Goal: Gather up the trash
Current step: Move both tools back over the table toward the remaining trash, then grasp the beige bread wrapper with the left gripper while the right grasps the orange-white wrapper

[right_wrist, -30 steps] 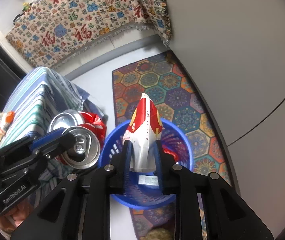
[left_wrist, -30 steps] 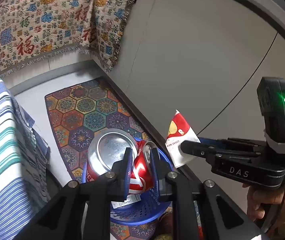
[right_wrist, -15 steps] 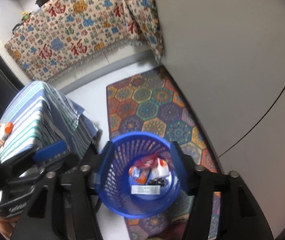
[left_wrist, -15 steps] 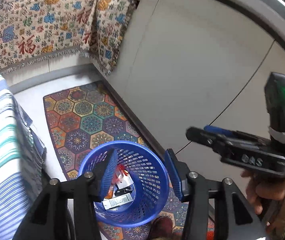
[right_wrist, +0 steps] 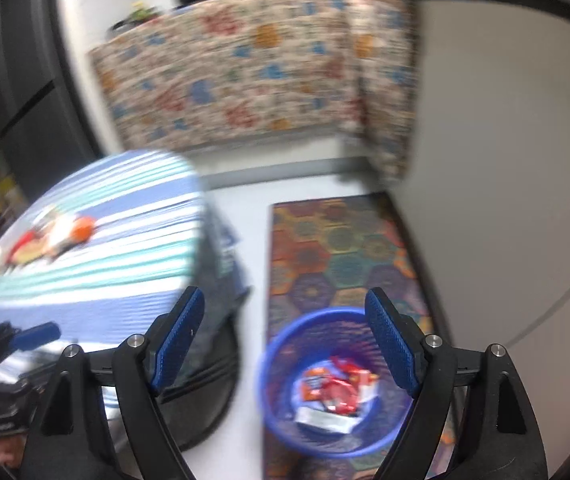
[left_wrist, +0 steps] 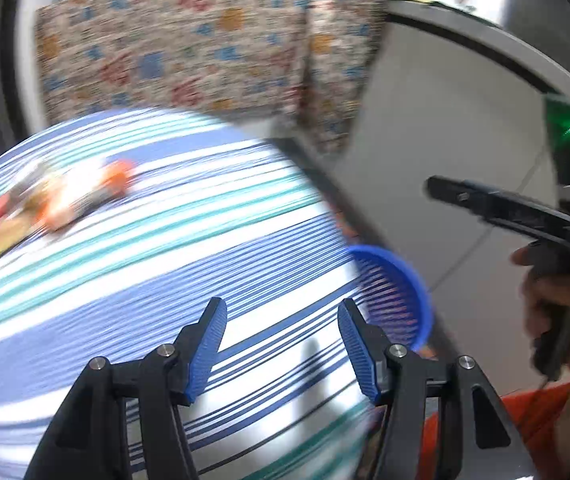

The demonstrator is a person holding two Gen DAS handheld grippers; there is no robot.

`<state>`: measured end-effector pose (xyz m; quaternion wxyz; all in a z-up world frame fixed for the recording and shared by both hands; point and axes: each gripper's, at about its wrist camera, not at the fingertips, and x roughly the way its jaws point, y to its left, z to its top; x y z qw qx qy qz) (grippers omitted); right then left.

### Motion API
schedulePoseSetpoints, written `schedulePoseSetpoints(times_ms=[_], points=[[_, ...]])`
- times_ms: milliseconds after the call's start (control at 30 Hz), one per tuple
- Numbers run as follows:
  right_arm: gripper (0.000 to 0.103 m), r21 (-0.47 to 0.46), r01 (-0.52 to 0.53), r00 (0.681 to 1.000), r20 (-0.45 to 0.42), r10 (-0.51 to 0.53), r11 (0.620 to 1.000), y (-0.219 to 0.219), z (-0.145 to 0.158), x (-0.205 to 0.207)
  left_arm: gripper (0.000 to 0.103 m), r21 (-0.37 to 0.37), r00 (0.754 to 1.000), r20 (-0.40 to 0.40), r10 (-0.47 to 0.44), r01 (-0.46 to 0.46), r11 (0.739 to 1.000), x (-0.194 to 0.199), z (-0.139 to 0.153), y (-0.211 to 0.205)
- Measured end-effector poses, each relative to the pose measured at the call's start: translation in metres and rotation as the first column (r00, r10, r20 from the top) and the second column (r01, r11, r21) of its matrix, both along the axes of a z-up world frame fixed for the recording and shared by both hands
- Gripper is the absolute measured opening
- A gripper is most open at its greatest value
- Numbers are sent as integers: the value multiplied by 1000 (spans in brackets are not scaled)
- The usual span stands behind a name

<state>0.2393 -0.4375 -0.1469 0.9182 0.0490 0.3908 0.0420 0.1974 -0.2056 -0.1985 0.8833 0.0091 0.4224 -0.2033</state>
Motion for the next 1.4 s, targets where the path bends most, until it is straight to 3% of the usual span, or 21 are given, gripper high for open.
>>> schedulePoseSetpoints(times_ms=[167, 433, 600, 767, 967, 1100, 1233, 1333, 1400], points=[[84, -8, -204, 978, -37, 204, 979, 96, -14, 1, 59, 73, 990, 3, 143, -143, 987, -12, -9, 83], [84, -56, -456, 887, -114, 448, 888, 219, -46, 0, 59, 65, 969, 2, 247, -247, 967, 0, -8, 168], [90, -84, -512, 856, -128, 501, 855, 246, -56, -3, 59, 95, 977, 10, 212, -212, 973, 34, -9, 187], [95, -81, -509, 858, -133, 497, 857, 251, -60, 3, 61, 122, 982, 14, 191, -191, 974, 78, -10, 211], [97, -82, -513, 855, -130, 502, 854, 248, -58, 1, 65, 97, 995, 14, 100, -101, 990, 107, -6, 228], [97, -81, -519, 852, -128, 508, 851, 247, -58, 1, 66, 131, 999, 47, 21, -27, 991, 118, -2, 218], [97, -80, -520, 851, -128, 509, 850, 246, -58, 1, 64, 119, 998, 43, -50, 44, 992, 120, -2, 207], [97, -79, -519, 852, -134, 506, 851, 242, -58, 2, 64, 50, 986, -7, -166, 166, 985, 106, -1, 197], [97, -77, -507, 858, -139, 494, 858, 239, -57, 5, 64, 10, 957, -56, -285, 286, 958, 90, -1, 189]])
